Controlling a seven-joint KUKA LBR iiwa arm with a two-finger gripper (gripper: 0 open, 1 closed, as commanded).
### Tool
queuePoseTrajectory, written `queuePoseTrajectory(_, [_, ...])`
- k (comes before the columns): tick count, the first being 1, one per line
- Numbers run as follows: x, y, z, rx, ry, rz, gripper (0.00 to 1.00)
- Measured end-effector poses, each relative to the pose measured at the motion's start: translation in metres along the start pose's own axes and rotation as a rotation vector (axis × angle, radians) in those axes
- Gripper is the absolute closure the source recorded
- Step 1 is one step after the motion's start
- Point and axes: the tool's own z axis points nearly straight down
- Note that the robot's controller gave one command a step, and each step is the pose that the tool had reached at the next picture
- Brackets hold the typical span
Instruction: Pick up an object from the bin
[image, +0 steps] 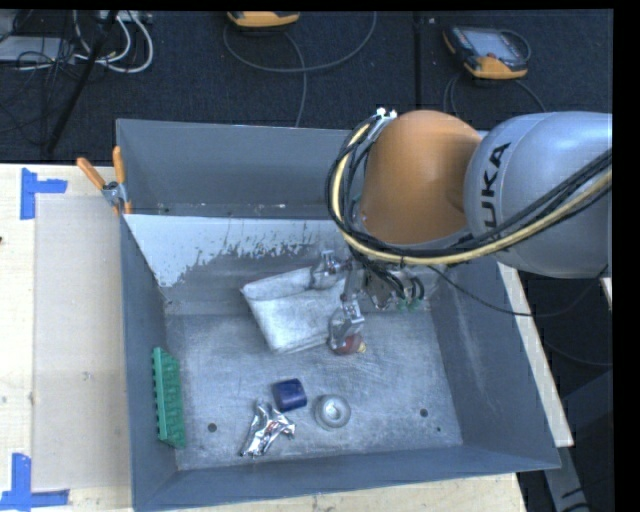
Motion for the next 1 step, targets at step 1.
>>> queuePoseTrajectory(1, [-0.0127, 0.0109, -0.0767, -0.001, 0.001, -0.288, 1.00])
